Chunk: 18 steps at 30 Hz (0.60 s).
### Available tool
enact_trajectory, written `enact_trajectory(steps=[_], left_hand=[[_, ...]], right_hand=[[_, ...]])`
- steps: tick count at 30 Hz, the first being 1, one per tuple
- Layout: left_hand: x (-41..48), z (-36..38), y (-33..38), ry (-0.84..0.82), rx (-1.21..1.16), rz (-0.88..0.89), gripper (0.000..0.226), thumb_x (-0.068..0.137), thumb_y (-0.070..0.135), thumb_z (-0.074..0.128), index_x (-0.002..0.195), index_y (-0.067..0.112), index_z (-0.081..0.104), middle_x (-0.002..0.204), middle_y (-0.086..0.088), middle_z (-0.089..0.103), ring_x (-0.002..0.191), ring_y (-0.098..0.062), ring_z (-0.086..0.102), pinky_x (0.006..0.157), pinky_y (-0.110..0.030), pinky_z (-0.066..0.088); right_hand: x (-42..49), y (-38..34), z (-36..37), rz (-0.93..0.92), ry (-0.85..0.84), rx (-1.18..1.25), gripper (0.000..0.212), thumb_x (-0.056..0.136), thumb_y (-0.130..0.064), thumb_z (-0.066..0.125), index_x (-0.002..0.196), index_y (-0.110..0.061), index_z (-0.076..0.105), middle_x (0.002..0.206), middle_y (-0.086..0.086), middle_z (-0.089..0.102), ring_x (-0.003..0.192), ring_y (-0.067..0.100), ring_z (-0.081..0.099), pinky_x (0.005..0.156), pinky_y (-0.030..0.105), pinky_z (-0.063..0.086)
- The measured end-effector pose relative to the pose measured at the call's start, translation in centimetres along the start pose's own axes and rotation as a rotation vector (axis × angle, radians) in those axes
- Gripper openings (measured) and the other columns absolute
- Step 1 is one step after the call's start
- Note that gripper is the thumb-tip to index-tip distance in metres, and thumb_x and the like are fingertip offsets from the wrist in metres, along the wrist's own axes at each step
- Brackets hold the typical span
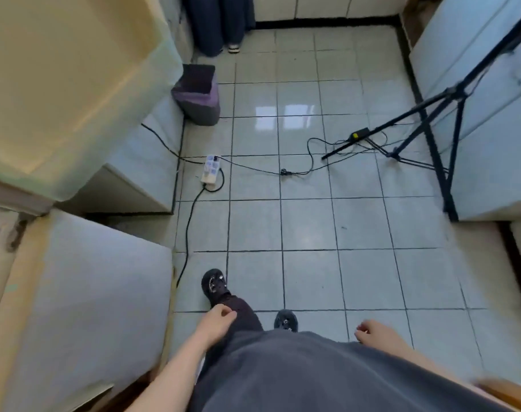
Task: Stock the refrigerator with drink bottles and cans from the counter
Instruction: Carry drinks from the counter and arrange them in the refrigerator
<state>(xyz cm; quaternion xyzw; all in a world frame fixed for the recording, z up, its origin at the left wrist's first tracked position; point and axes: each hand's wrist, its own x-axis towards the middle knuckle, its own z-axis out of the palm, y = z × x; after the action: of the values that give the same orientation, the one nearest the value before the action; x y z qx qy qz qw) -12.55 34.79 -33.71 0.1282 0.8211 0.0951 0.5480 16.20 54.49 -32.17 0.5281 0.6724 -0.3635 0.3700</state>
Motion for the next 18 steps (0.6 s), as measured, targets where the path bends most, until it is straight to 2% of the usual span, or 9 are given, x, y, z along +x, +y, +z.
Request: enact_trajectory(steps=[2, 4, 7, 9, 11, 13, 16, 18], left_hand=[[0.0, 1.6, 2.5, -0.025, 0.053, 0.016, 0.026, 0.096, 0.029, 0.049, 0.113, 0.013, 0.06, 0.116, -0.005, 0.062, 0.107, -0.02, 0.056, 0.091, -0.027, 0.041], [0.0, 2.9, 5.5, -0.052, 0.092, 0.043, 0.017, 0.095, 0.027, 0.05, 0.1, 0.013, 0.059, 0.108, -0.008, 0.062, 0.103, -0.023, 0.057, 0.091, -0.03, 0.042], [0.4, 4.7, 11.4, -0.139, 0.19, 0.117, 0.021, 0.089, 0.026, 0.051, 0.07, 0.018, 0.05, 0.078, -0.004, 0.054, 0.068, -0.016, 0.048, 0.065, -0.028, 0.037], [1.1, 6.2, 15.5, -0.166, 0.306, 0.115, 0.024, 0.093, 0.022, 0.05, 0.069, 0.018, 0.048, 0.072, 0.0, 0.051, 0.059, -0.013, 0.043, 0.051, -0.024, 0.03], [2.4, 8.1, 20.1, -0.173, 0.409, 0.136, 0.024, 0.095, 0.02, 0.049, 0.071, 0.017, 0.049, 0.073, -0.001, 0.053, 0.058, -0.013, 0.044, 0.046, -0.022, 0.03], [4.3, 10.8, 25.3, -0.195, 0.484, 0.208, 0.021, 0.095, 0.018, 0.049, 0.074, 0.014, 0.051, 0.077, -0.006, 0.056, 0.066, -0.018, 0.048, 0.059, -0.025, 0.038], [6.6, 15.3, 34.0, -0.209, 0.59, 0.294, 0.014, 0.095, 0.019, 0.05, 0.091, 0.01, 0.06, 0.097, -0.015, 0.066, 0.093, -0.029, 0.061, 0.086, -0.033, 0.048], [7.3, 18.8, 39.6, -0.239, 0.688, 0.349, 0.015, 0.094, 0.02, 0.051, 0.096, 0.009, 0.062, 0.103, -0.016, 0.067, 0.103, -0.032, 0.061, 0.092, -0.035, 0.048]], right_hand=[[-0.6, 3.5, -0.4, 0.063, 0.005, 0.094, 0.009, 0.092, -0.03, 0.046, 0.09, -0.029, 0.055, 0.092, -0.007, 0.061, 0.087, 0.012, 0.055, 0.074, 0.023, 0.041], [-0.7, 6.2, -1.1, 0.105, 0.022, 0.229, 0.011, 0.092, -0.027, 0.047, 0.084, -0.027, 0.054, 0.089, -0.004, 0.063, 0.083, 0.015, 0.056, 0.079, 0.026, 0.045], [-0.5, 9.9, -2.3, 0.167, 0.083, 0.535, 0.016, 0.091, -0.018, 0.048, 0.077, -0.018, 0.055, 0.092, 0.01, 0.067, 0.078, 0.021, 0.054, 0.077, 0.032, 0.047], [-0.6, 12.1, -2.6, 0.199, 0.1, 0.644, 0.018, 0.093, -0.019, 0.046, 0.08, -0.019, 0.057, 0.094, 0.008, 0.068, 0.079, 0.021, 0.058, 0.073, 0.029, 0.045], [-0.5, 14.2, -2.3, 0.238, 0.111, 0.769, 0.02, 0.095, -0.021, 0.044, 0.081, -0.021, 0.058, 0.09, 0.002, 0.067, 0.077, 0.018, 0.06, 0.068, 0.028, 0.046], [-0.4, 16.6, -2.2, 0.295, 0.134, 0.872, 0.018, 0.097, -0.023, 0.044, 0.087, -0.022, 0.059, 0.087, -0.003, 0.065, 0.079, 0.014, 0.061, 0.07, 0.028, 0.048], [-0.7, 20.7, -2.7, 0.419, 0.159, 1.032, 0.014, 0.097, -0.024, 0.045, 0.097, -0.02, 0.059, 0.097, -0.002, 0.065, 0.09, 0.016, 0.06, 0.082, 0.029, 0.049], [-1.6, 23.9, -3.6, 0.508, 0.171, 1.109, 0.015, 0.098, -0.023, 0.044, 0.097, -0.02, 0.059, 0.101, 0.001, 0.064, 0.091, 0.014, 0.057, 0.081, 0.026, 0.045]])
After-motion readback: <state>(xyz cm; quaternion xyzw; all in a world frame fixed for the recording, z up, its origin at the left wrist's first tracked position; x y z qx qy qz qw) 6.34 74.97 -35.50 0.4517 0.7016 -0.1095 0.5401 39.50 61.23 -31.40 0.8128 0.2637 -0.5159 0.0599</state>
